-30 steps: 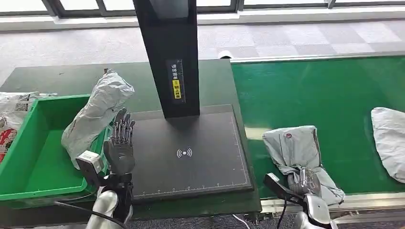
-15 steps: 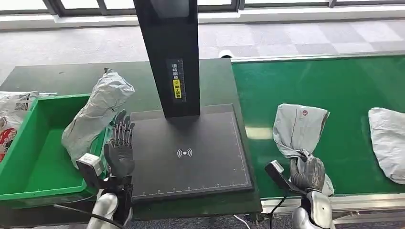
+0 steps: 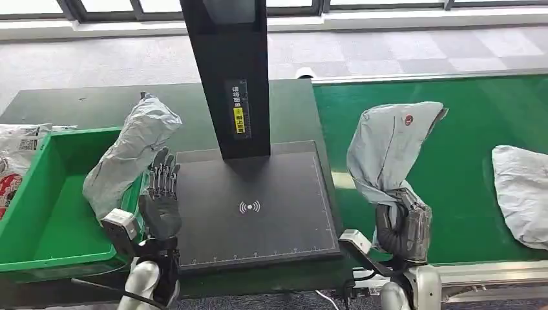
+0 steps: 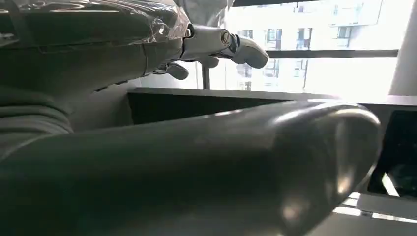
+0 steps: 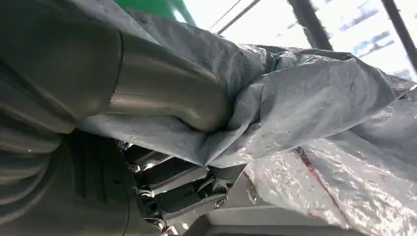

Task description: Moved the parcel from conveyor to table for the left to box.

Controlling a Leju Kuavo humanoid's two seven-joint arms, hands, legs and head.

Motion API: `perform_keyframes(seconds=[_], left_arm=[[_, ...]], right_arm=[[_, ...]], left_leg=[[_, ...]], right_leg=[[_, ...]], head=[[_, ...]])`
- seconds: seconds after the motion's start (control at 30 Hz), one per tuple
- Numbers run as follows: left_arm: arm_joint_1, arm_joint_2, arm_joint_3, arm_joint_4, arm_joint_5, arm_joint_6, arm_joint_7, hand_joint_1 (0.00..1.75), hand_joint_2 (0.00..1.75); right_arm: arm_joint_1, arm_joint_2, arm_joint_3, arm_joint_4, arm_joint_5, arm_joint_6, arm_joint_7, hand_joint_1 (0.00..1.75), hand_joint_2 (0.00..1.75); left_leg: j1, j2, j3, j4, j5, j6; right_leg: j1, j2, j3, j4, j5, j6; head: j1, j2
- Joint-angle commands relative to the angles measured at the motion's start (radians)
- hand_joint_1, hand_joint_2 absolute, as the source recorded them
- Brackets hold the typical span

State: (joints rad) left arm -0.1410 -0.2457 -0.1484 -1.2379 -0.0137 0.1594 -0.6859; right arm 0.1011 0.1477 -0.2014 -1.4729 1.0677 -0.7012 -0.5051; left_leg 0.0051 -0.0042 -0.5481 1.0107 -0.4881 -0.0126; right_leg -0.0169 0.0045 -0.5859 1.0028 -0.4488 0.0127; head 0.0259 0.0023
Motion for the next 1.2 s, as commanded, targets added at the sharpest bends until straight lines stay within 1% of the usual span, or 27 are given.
perform_keyframes(seconds=[0.03, 0.1, 0.13, 0.17, 0.37, 0.57, 0.6, 0.63, 0.7, 0.73, 0.8, 0.87, 1.1, 1.2], left_arm=[[-0.07, 0.004, -0.042, 0.083, -0.002, -0.019, -0.003, 0.0, 0.0], [-0.073, 0.005, -0.047, 0.093, -0.004, -0.025, -0.003, 0.0, 0.0], [-0.089, 0.004, -0.055, 0.109, -0.004, -0.029, -0.002, 0.0, 0.0], [-0.093, 0.003, -0.056, 0.113, -0.004, -0.029, -0.003, 0.0, 0.0], [-0.093, 0.004, -0.055, 0.115, -0.004, -0.029, -0.004, 0.0, 0.0], [-0.093, 0.004, -0.055, 0.115, -0.004, -0.029, -0.004, 0.0, 0.0], [-0.092, 0.006, -0.056, 0.116, 0.001, -0.03, -0.009, 0.0, 0.0], [-0.095, 0.005, -0.058, 0.117, 0.003, -0.03, -0.012, 0.0, 0.0], [-0.097, 0.005, -0.059, 0.119, 0.004, -0.029, -0.012, 0.0, 0.0], [-0.099, 0.004, -0.061, 0.117, 0.008, -0.028, -0.012, 0.0, 0.0], [-0.095, 0.003, -0.068, 0.109, 0.012, -0.026, -0.012, 0.0, 0.0], [-0.085, 0.005, -0.082, 0.092, 0.022, -0.034, -0.012, 0.0, 0.0], [-0.09, 0.014, -0.105, 0.084, 0.06, -0.022, -0.012, 0.0, 0.0], [-0.072, 0.016, -0.096, 0.063, 0.064, -0.019, -0.012, 0.0, 0.0]], right_arm=[[-0.122, 0.033, 0.186, 0.099, 0.024, 0.003, 0.013, 1.75, 1.75], [-0.166, 0.037, 0.21, 0.167, 0.034, 0.003, 0.028, 1.75, 1.75], [-0.221, 0.026, 0.271, 0.269, 0.026, 0.003, 0.045, 1.75, 1.75], [-0.231, 0.034, 0.27, 0.278, 0.036, 0.003, 0.051, 1.75, 1.75], [-0.222, 0.032, 0.267, 0.272, 0.033, 0.003, 0.045, 1.75, 1.75], [-0.222, 0.032, 0.267, 0.272, 0.033, 0.003, 0.045, 1.75, 1.75], [-0.226, 0.021, 0.286, 0.282, 0.029, 0.003, 0.058, 1.75, 1.75], [-0.248, 0.014, 0.315, 0.341, 0.002, 0.009, 0.057, 1.75, 1.75], [-0.266, 0.012, 0.326, 0.366, -0.013, 0.003, 0.059, 1.75, 1.75], [-0.297, 0.014, 0.345, 0.429, -0.022, 0.003, 0.054, 1.75, 1.75], [-0.336, 0.025, 0.37, 0.508, -0.046, 0.003, 0.034, 1.75, 1.75], [-0.371, 0.054, 0.387, 0.589, -0.057, 0.003, 0.018, 1.75, 1.75], [-0.432, 0.082, 0.521, 0.753, -0.141, 0.003, -0.009, 1.75, 1.75], [-0.467, 0.101, 0.553, 0.797, -0.173, 0.054, -0.012, 1.75, 1.75]], left_leg=[[0.0, 0.004, 0.0, 0.0, 0.0, 0.0], [0.0, 0.004, 0.001, -0.001, 0.001, 0.0], [0.001, 0.004, 0.001, -0.001, 0.001, -0.001], [0.001, 0.006, 0.002, -0.002, 0.002, -0.001], [0.0, 0.001, 0.002, -0.001, 0.002, -0.001], [0.0, 0.002, 0.001, -0.001, 0.002, -0.001], [0.0, 0.001, 0.001, -0.001, 0.002, -0.001], [0.0, 0.001, 0.001, -0.002, 0.002, -0.001], [0.0, 0.002, 0.001, -0.001, 0.002, -0.001], [0.001, 0.004, 0.001, -0.002, 0.002, -0.001], [0.0, 0.003, 0.0, -0.001, 0.002, -0.001], [0.001, 0.005, 0.001, -0.001, 0.002, -0.001], [0.001, 0.003, 0.001, -0.001, 0.002, -0.002], [0.001, 0.004, 0.001, -0.002, 0.002, -0.002]], right_leg=[[0.0, 0.003, -0.001, 0.0, 0.001, -0.001], [0.0, 0.003, 0.0, -0.001, 0.002, -0.001], [0.001, 0.004, 0.0, -0.001, 0.002, -0.001], [0.001, 0.005, 0.0, -0.003, 0.003, -0.001], [0.001, 0.001, 0.001, 0.0, 0.002, -0.002], [0.0, 0.001, 0.0, 0.0, 0.002, -0.002], [0.0, 0.001, 0.0, 0.0, 0.001, -0.001], [0.001, 0.001, 0.0, -0.001, 0.002, -0.002], [0.001, 0.002, 0.0, 0.0, 0.002, -0.002], [0.001, 0.003, 0.0, -0.001, 0.003, -0.002], [0.001, 0.002, -0.001, 0.0, 0.002, -0.002], [0.001, 0.004, -0.001, -0.001, 0.003, -0.002], [0.001, 0.002, -0.001, 0.001, 0.002, -0.002], [0.001, 0.004, -0.001, 0.0, 0.002, -0.002]], head=[[0.0, 0.0], [0.0, 0.0], [0.0, 0.0], [0.0, 0.0], [0.0, 0.0], [0.0, 0.0], [0.0, 0.0], [0.0, 0.0], [0.0, 0.0], [0.0, 0.0], [0.0, 0.0], [0.0, 0.0], [0.0, 0.0], [0.0, 0.0]])
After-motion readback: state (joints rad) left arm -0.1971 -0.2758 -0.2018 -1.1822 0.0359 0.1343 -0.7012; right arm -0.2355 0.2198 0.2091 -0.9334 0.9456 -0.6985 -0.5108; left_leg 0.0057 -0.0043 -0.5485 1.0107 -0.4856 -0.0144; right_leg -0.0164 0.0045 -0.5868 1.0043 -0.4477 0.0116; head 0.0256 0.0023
